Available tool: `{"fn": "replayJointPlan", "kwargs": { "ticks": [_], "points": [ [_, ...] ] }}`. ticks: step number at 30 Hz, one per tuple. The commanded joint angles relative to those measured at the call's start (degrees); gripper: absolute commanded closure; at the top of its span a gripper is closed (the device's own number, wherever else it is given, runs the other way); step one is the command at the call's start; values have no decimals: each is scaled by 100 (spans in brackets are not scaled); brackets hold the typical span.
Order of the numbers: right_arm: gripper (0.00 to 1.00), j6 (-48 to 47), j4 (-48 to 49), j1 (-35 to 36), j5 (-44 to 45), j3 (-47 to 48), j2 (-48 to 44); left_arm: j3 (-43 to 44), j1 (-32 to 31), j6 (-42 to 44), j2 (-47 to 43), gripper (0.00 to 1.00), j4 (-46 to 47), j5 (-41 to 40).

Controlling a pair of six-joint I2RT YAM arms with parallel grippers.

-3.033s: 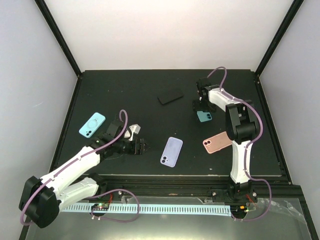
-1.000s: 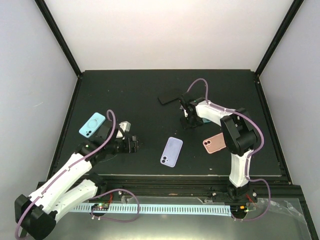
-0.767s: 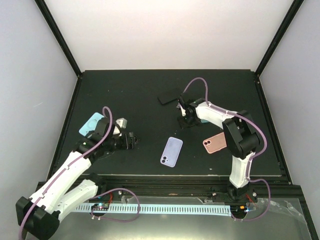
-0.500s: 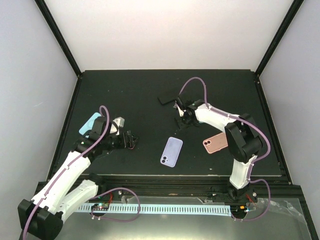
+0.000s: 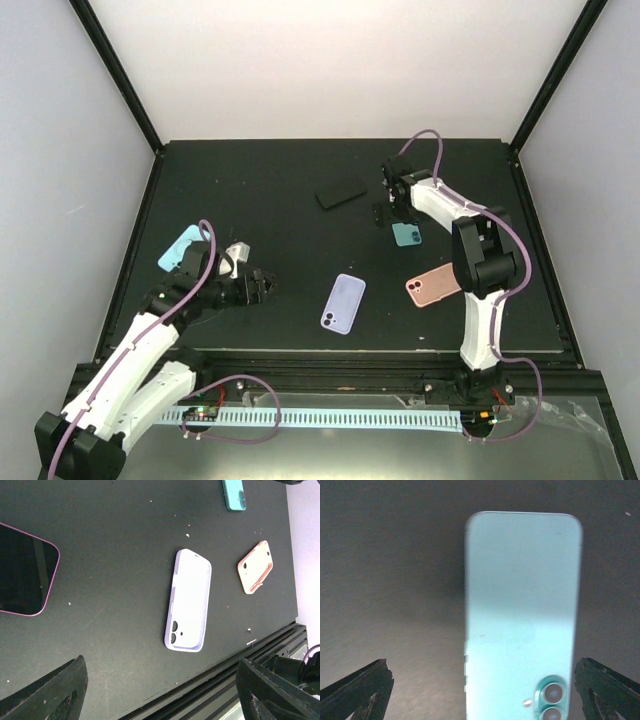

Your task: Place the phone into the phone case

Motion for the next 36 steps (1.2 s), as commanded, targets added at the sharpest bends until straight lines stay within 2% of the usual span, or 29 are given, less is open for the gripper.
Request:
{"fn": "replayJointPlan", "kwargs": {
  "ticks": [1, 18, 26, 32, 36],
  "points": [
    [0, -38, -284, -304, 19, 319, 286, -55, 26, 33, -123, 17, -14, 113],
    [3, -84, -664, -465, -551, 741, 989, -53, 26, 88, -2, 17, 82, 140],
    [15, -39, -743, -381, -277, 672, 1036, 106, 26, 62, -135, 16, -18, 151],
    [31, -175, -624, -287, -495, 552, 878, 66, 26, 213, -114, 17, -89, 82],
    [33, -362, -402, -59, -536, 344, 578, 266, 34, 360, 15, 18, -257, -148]
  ]
}}
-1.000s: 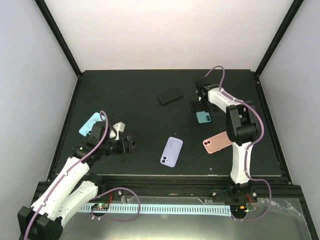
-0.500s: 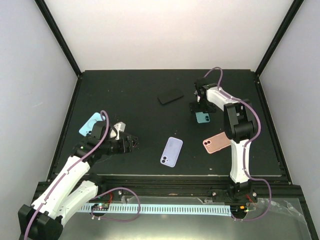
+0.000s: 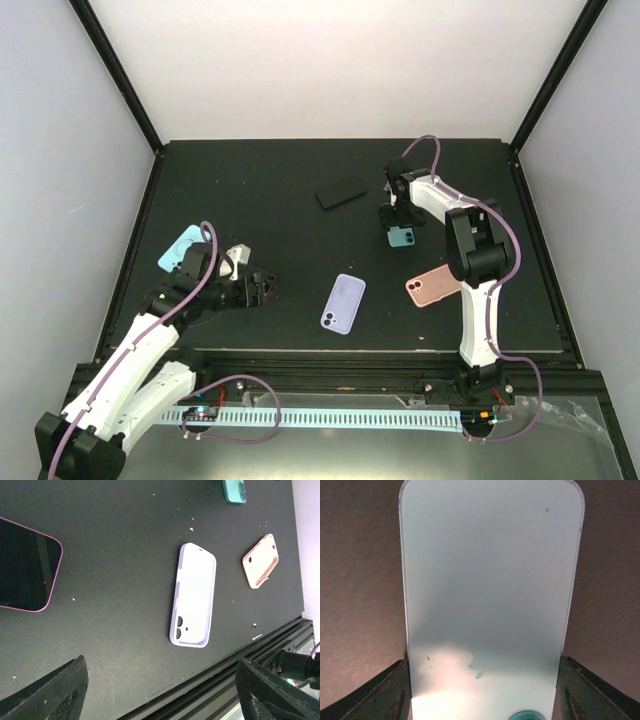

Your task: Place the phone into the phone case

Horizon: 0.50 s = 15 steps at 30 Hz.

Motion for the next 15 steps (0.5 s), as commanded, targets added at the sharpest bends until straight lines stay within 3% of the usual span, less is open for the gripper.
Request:
{"fn": "replayJointPlan", "kwargs": {
  "ticks": [1, 7, 15],
  "points": [
    [33, -287, 142, 349, -132, -277, -321, 463, 42, 273, 122, 18, -249, -268],
    [38, -570, 648, 820, -226, -749, -1005, 974, 199, 467, 426, 18, -347, -391],
    [41, -852, 1312, 1458, -643, -1459, -1953, 1188, 634, 633, 1089, 19, -272, 177]
  ]
}}
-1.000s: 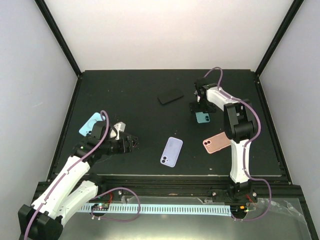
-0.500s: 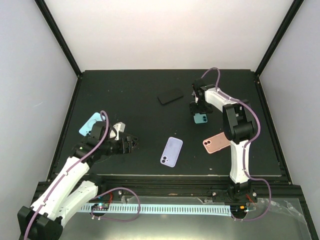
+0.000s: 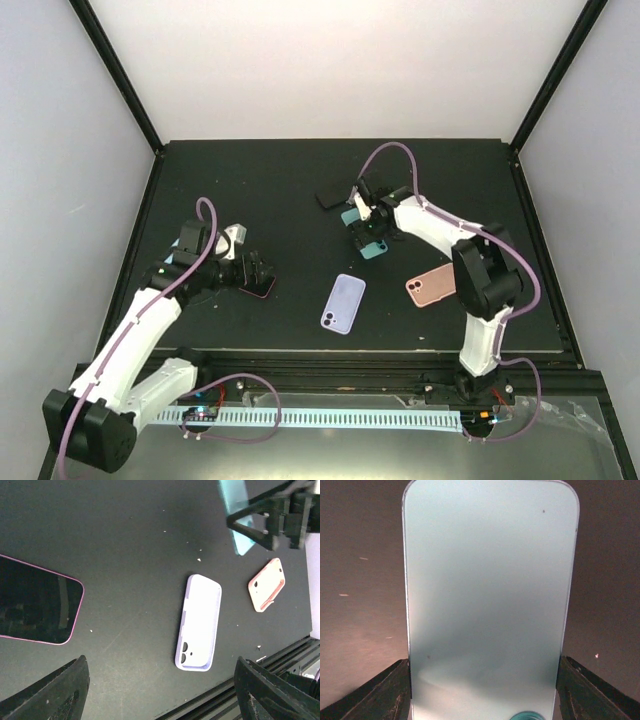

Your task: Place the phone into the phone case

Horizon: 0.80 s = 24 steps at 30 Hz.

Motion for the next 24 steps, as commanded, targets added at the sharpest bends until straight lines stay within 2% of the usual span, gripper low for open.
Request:
{"fn": "replayJointPlan", "kwargs": {
  "ticks": [1, 7, 15, 21, 24],
  "points": [
    [41, -305, 681, 305, -364, -266, -659, 293, 283, 214, 299, 20, -14, 408],
    [42, -729, 1190, 870, -623, -865, -1367, 669, 652, 331, 770, 21, -22, 1043],
    [43, -1579, 2182, 1844, -824, -1710, -2475, 1120, 766, 499, 1200, 25, -86, 1679],
    [43, -1959, 2607, 2386, -862, -1940, -2912, 972, 781, 462, 1263, 33, 128, 2382],
    [43, -2004, 2537, 2506, -789, -1859, -2874, 807, 782, 384, 1253, 42, 323, 2825]
  ]
}}
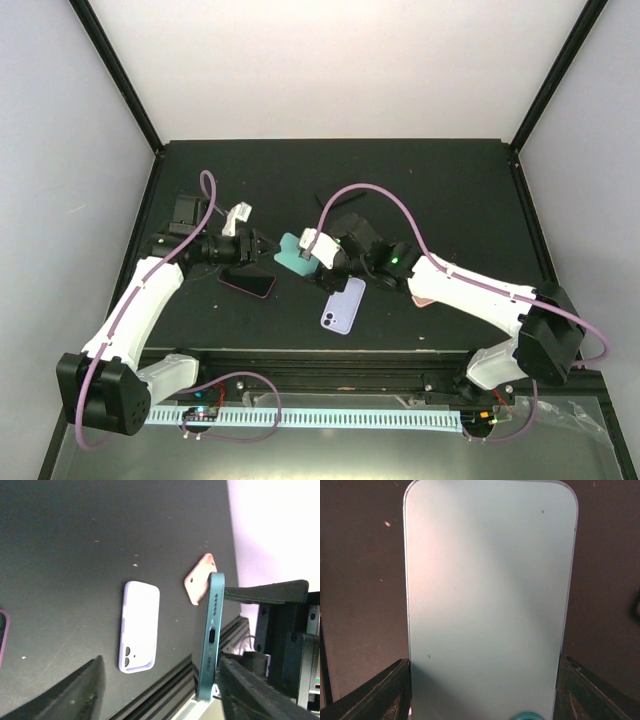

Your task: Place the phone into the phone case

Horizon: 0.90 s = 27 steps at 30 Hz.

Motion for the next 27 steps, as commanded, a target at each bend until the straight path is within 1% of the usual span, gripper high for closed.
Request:
{"fn": "replayJointPlan", "kwargs": {
  "ticks": [1, 3, 6, 8, 10, 12, 14, 17, 19, 21, 25, 27],
  "points": [
    [43, -296, 449, 179, 31, 107, -58, -148, 38, -38, -25, 43, 352, 917],
    [43, -328, 385, 236, 87, 144, -18, -231, 38, -99, -62, 46, 432, 990],
    [43, -351, 342, 293, 145, 172, 30, -296, 38, -113, -97, 57, 475, 1002],
    [43, -364, 283, 314, 170, 194, 65, -323, 38, -113, -116, 67, 499, 997],
    [43, -368, 223, 348, 217, 222, 70, -370, 38, -142, -111, 81, 542, 988],
    [42, -361, 214, 381, 276, 225, 57, -431, 38, -202, -113, 89, 598, 992],
    [39, -324, 210, 410, 336, 210, 31, -498, 38, -260, -146, 91, 644, 998],
    [29, -247, 185, 469, 509, 195, -15, -551, 38, -312, -228, 93, 685, 1003],
    [25, -212, 164, 498, 610, 177, -66, -595, 38, -399, -307, 95, 758, 1001],
    [19, -215, 136, 539, 711, 165, -132, -627, 38, -490, -361, 96, 810, 1002],
    [17, -215, 8, 609, 909, 155, -234, -673, 34, -587, -434, 98, 861, 1037],
    [12, -167, -49, 622, 962, 138, -291, -701, 38, -609, -499, 99, 879, 1036]
  ]
}}
